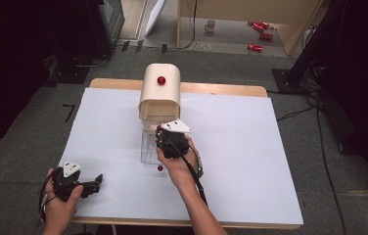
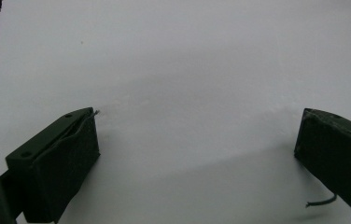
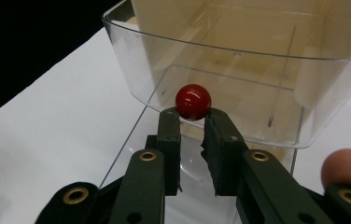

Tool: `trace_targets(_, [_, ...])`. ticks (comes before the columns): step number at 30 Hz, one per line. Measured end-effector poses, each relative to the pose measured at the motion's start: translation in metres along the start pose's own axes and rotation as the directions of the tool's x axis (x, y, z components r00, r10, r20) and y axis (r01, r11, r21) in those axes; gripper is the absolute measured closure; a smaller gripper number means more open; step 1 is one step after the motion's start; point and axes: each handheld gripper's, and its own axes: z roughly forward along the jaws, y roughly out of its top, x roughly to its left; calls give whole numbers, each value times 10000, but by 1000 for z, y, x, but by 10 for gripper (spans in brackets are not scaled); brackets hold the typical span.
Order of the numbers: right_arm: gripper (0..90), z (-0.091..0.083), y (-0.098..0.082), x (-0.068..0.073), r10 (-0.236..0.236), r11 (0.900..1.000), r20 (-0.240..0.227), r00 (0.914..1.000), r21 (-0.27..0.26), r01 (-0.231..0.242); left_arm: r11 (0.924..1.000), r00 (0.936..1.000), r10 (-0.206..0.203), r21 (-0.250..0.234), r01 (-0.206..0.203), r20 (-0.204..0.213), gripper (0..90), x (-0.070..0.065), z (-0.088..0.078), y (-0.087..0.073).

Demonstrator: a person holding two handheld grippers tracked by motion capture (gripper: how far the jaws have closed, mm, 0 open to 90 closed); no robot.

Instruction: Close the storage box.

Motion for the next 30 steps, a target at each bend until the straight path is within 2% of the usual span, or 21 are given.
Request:
trace_targets(9, [782, 14, 9, -5, -74, 10000, 209, 9998, 5, 74, 10000, 10000, -9, 11, 9, 6, 0, 0, 0, 0])
trace_targets(26, [777, 22, 14, -9, -104, 9999, 243, 9996, -51, 105, 10000, 10000, -20, -2, 20, 12, 0, 0, 0, 0])
trace_targets(28, [714, 21, 13, -8, -169, 9998, 257, 9995, -102, 172, 10000, 10000, -13, 8, 13, 10, 0, 0, 0, 0])
trace_targets(29, [583, 19, 11, -8, -42, 9999, 73, 10000, -133, 43, 10000, 10000, -8, 16, 8, 13, 0, 0, 0, 0])
trace_targets(30, [583, 19, 11, -8, -42, 9999, 73, 10000, -133, 43, 10000, 10000, -8, 16, 8, 13, 0, 0, 0, 0])
